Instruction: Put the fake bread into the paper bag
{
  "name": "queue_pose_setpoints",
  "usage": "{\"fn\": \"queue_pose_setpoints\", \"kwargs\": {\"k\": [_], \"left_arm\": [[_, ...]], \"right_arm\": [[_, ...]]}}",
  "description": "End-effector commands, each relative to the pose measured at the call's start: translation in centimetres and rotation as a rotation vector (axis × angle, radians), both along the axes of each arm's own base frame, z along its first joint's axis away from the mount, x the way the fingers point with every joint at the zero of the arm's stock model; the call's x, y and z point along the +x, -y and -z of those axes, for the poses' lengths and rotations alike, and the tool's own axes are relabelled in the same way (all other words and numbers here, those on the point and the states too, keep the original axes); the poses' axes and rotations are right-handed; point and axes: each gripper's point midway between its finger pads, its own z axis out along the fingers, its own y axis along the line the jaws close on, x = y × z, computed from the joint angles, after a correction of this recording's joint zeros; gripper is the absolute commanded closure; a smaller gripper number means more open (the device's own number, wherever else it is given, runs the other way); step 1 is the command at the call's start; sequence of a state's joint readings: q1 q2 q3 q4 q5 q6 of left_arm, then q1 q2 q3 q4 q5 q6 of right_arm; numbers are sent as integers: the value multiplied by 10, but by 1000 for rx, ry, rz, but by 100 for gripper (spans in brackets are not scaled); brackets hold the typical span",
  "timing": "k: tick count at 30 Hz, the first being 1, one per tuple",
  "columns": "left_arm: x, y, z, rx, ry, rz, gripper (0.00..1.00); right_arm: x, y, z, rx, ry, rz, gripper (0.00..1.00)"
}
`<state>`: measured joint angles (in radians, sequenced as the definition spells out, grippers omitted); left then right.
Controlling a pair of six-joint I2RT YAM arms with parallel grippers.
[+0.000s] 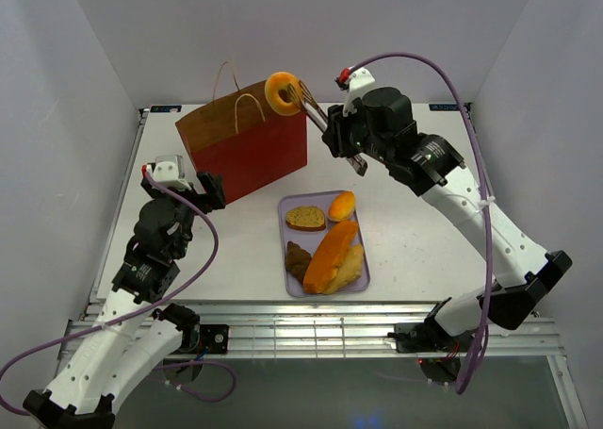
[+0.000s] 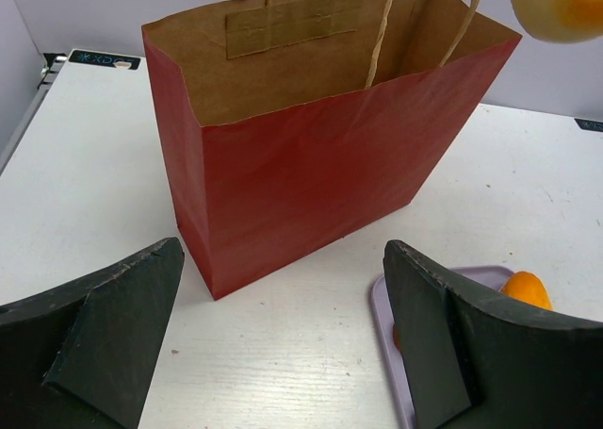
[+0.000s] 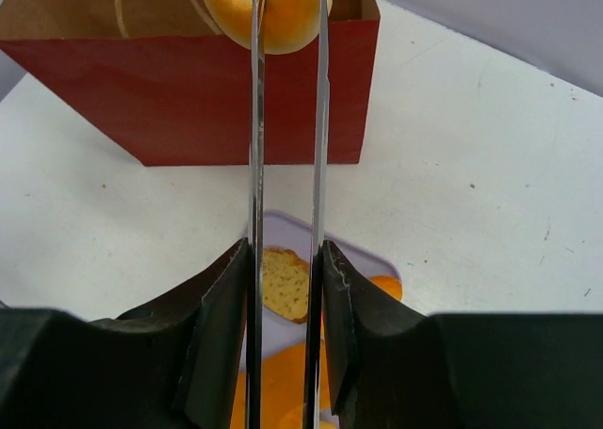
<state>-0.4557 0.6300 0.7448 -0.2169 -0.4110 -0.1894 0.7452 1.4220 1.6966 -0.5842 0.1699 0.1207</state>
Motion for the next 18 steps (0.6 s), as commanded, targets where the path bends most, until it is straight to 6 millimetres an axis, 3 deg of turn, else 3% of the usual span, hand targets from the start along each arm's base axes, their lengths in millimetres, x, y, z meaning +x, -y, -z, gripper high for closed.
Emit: {"fn": "queue_pose_setpoints", "kwargs": {"k": [1, 6, 12, 18], "left_arm": [[-3, 2, -3, -17, 10, 10, 2], [-3, 3, -3, -19, 9, 16, 2], [-3, 4, -2, -18, 5, 22, 2], [-2, 5, -1, -19, 2, 27, 2]], "right_arm": [[23, 0, -28, 29, 82, 49, 61], [45, -4, -36, 29, 99, 56, 60], [65, -25, -21, 14, 69, 17, 60], [75, -37, -9, 8, 49, -5, 47]]}}
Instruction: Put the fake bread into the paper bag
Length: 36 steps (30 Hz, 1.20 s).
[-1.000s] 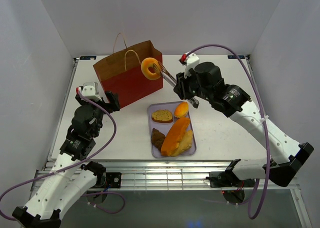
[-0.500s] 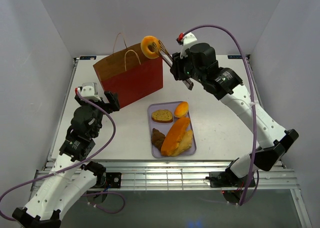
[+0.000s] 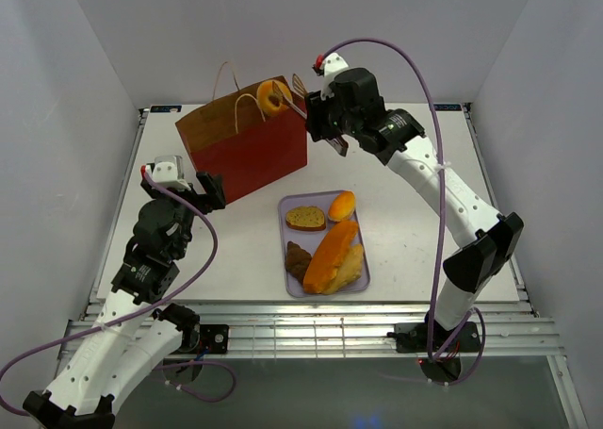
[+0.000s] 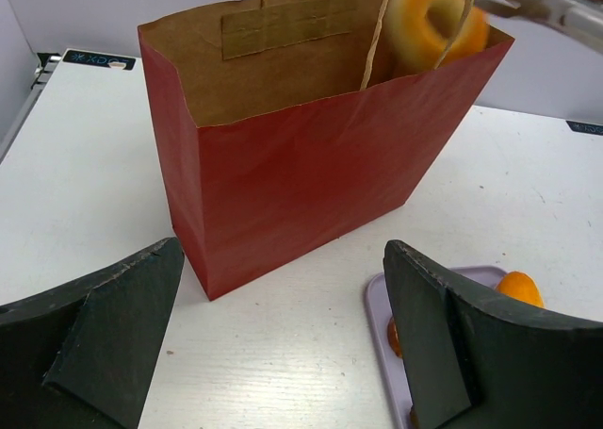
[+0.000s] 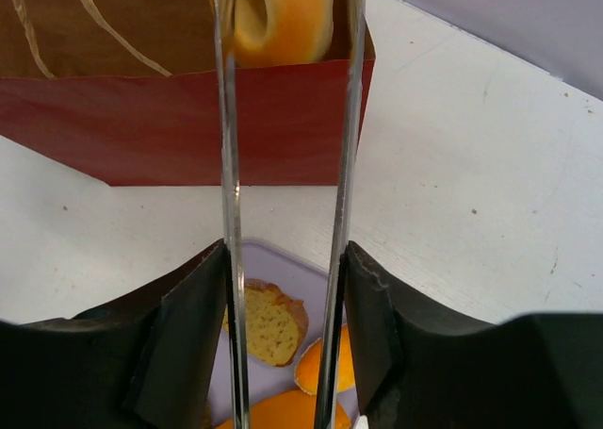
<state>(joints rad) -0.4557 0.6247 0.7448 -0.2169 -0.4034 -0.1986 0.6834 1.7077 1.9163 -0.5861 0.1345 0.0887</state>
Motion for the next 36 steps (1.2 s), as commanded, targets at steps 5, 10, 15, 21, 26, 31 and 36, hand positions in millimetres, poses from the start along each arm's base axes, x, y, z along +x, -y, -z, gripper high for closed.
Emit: {"fn": "queue_pose_setpoints", "kwargs": {"k": [5, 10, 15, 21, 26, 31, 36], "left_arm": [[-1, 5, 0, -8, -1, 21, 2], [0, 5, 2, -6, -5, 23, 2], [0, 6, 4, -2, -10, 26, 3], [0, 8, 3, 6, -9, 37, 25], [0, 3, 1, 3, -3, 15, 23], [0, 0, 2, 4, -5, -3, 5], [1, -2, 3, 7, -9, -18, 2]], "right_arm": [[4, -7, -39, 71, 90, -27, 38], [-2, -2, -49, 79, 105, -25, 36], [-11, 8, -55, 87, 114, -15, 36], [-34, 29, -58, 102, 116, 4, 36], [-63, 53, -29, 107, 79, 24, 35], [-88, 74, -10, 120, 52, 45, 36], [-113, 88, 42, 76, -42, 38, 37]]}}
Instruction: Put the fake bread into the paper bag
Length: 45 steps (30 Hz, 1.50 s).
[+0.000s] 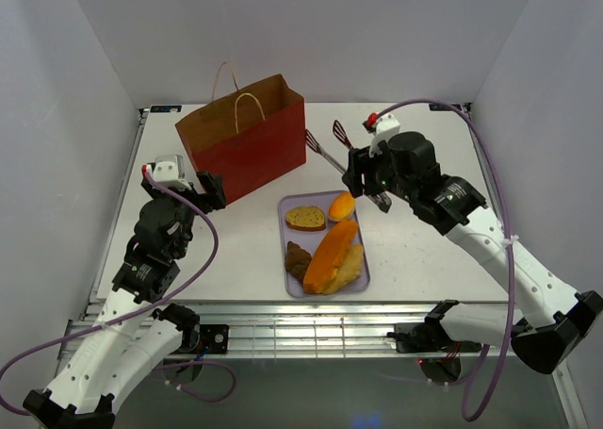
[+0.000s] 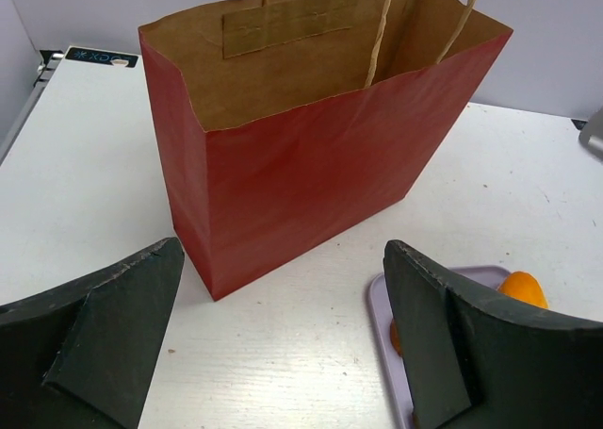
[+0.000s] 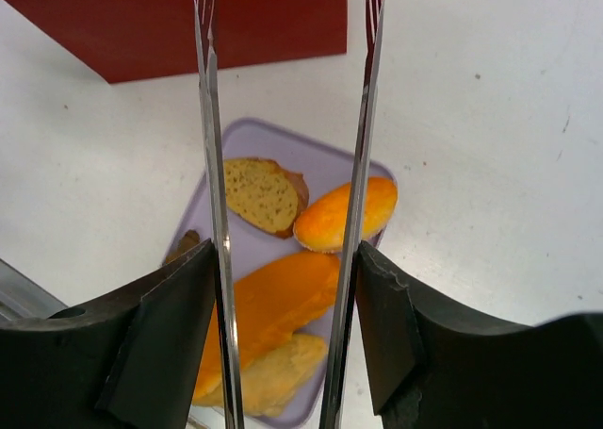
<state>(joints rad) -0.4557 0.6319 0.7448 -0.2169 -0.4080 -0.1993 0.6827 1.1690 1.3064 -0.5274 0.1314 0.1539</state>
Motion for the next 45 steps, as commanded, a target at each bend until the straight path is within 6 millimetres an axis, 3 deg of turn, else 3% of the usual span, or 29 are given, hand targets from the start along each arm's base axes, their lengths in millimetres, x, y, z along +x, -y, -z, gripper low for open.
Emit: {"fn": "queue_pose_setpoints", "kwargs": {"k": [1, 8, 19, 25, 32, 38, 41, 45], "left_arm": [[0, -2, 2, 5, -5, -15, 2], [1, -2, 5, 10, -13, -17, 2], [4, -5, 8, 19, -25, -38, 2], [3, -6, 7, 18, -22, -46, 2], [3, -4, 8, 16, -22, -34, 2], [1, -1, 5, 14, -6, -10, 2], [0, 2, 4, 13, -1, 7, 9], [1, 1, 4, 15, -7, 0, 37]], "right_arm": [[-11, 9, 13, 31, -11, 25, 37], [-40, 27, 71, -72, -124, -9, 37], [-75, 22, 115, -226, -216, -111, 36], [-81, 26, 123, -377, -177, -57, 34], [-78, 35, 129, -464, -146, 2, 35], [-81, 31, 141, -482, -163, -16, 34], [-81, 31, 147, -486, -170, -16, 35], [-79, 31, 149, -493, -169, -9, 34]]}}
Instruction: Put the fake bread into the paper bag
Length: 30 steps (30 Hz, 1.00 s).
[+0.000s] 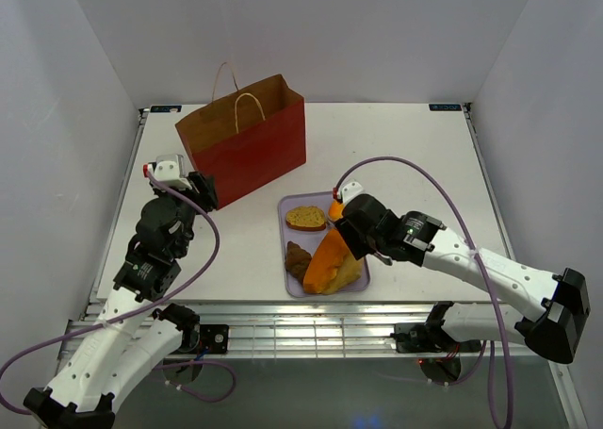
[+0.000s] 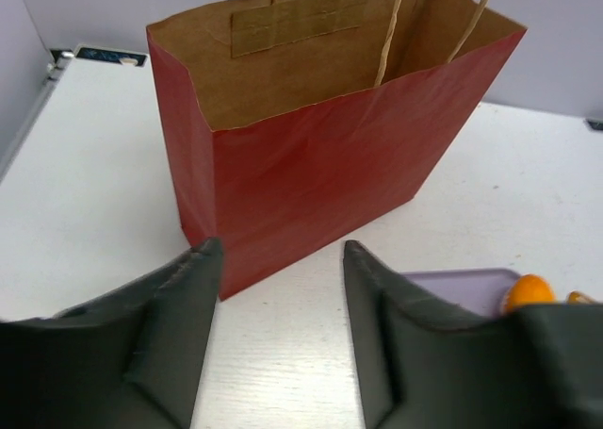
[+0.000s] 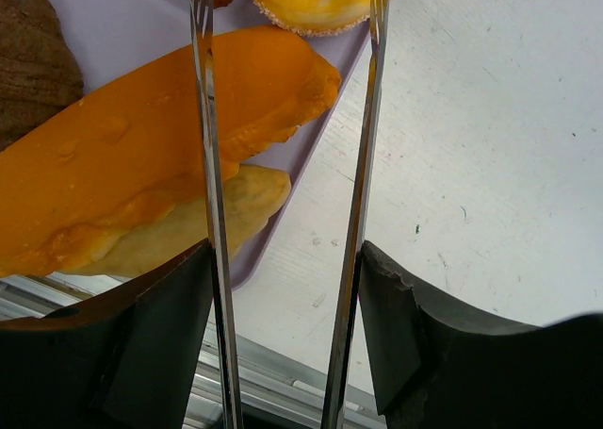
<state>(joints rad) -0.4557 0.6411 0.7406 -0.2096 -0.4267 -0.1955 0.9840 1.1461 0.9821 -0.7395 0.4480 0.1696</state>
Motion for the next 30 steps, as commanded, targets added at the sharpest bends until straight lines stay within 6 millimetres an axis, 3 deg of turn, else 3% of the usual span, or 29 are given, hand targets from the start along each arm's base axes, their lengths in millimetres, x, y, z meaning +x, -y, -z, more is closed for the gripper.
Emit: {"fn": "queue_pose_setpoints", "kwargs": {"k": [1, 8, 14, 23, 30], "left_arm": [[-1, 3, 2, 9, -3, 19, 48], [0, 1, 0, 8, -4, 4, 100], [0, 0, 1, 4, -8, -1, 100], [1, 5, 4, 7, -19, 20, 100], [0, 4, 3, 6, -14, 15, 100]], "right_arm": [[6, -1, -1, 6, 32, 25, 34], [6, 0, 5, -14, 26, 28, 34], [6, -1, 9, -14, 23, 28, 35], [8, -4, 13, -23, 16, 24, 52], [9, -10, 4, 1, 23, 10, 68]]}}
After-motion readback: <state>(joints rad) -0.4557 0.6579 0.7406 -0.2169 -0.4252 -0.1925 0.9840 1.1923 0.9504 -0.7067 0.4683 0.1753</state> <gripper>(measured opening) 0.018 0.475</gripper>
